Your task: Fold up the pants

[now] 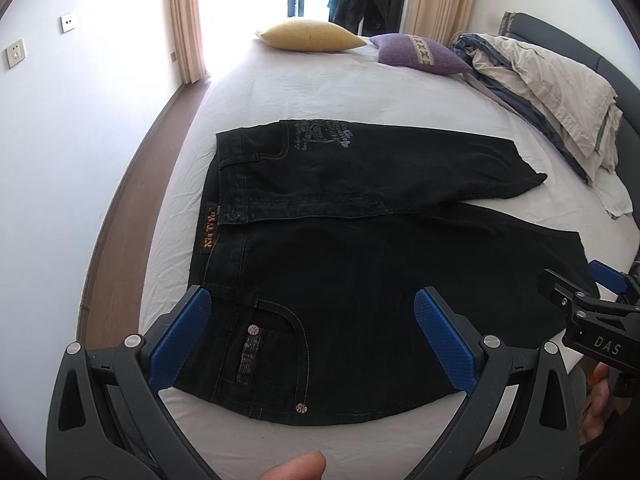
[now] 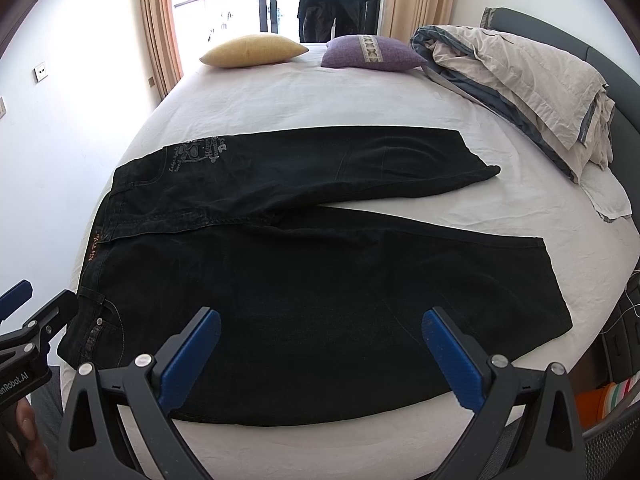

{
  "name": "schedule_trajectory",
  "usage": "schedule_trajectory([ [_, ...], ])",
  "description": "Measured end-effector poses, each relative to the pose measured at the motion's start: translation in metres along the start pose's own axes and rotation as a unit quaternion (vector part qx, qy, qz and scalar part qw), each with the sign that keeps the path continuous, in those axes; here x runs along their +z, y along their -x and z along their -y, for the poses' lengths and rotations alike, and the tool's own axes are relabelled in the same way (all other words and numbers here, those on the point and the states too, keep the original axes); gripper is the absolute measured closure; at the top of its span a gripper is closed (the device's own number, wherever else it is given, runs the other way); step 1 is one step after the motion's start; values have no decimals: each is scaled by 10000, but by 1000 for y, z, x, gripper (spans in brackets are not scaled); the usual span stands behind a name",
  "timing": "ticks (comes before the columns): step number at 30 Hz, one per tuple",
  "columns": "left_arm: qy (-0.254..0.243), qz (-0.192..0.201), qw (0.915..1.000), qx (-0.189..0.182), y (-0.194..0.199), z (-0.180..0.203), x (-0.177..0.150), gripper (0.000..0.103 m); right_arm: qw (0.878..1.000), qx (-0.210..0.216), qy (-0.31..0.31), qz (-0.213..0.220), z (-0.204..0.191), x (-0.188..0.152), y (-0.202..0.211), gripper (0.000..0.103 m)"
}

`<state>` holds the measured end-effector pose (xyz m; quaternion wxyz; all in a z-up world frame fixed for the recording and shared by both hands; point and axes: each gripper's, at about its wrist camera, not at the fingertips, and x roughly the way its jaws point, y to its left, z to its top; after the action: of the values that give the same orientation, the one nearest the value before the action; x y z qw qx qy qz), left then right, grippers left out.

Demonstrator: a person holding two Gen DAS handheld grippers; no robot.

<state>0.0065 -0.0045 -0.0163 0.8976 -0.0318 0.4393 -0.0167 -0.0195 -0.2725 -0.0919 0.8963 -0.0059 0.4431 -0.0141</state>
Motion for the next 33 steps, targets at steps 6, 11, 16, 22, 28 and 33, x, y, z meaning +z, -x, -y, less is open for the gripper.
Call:
schedule_trajectory([
  [6,-303,-151,9970,-691,-43,-16,45,0,9973,729,4,25,22,13,-15,0],
  [11,-965,-327,9945,-252,-98,-37,116,0,9932,1073,399,201,41,37,-31,4],
  [16,-1636,-558,9848,-170,-175,-60,194,0,9907,1237,553,103,59,72,-65,20],
  [22,-1935,-1554,9653,-819,-266,-76,237,16,9859,1477,781,-66,63,97,-101,33],
  [28,-2161,-2059,9479,-1117,-315,-70,253,42,9808,1696,940,-190,54,107,-127,36],
  [33,-2191,-2304,9400,-1235,-337,-67,255,54,9777,1814,1030,-242,45,117,-138,37],
])
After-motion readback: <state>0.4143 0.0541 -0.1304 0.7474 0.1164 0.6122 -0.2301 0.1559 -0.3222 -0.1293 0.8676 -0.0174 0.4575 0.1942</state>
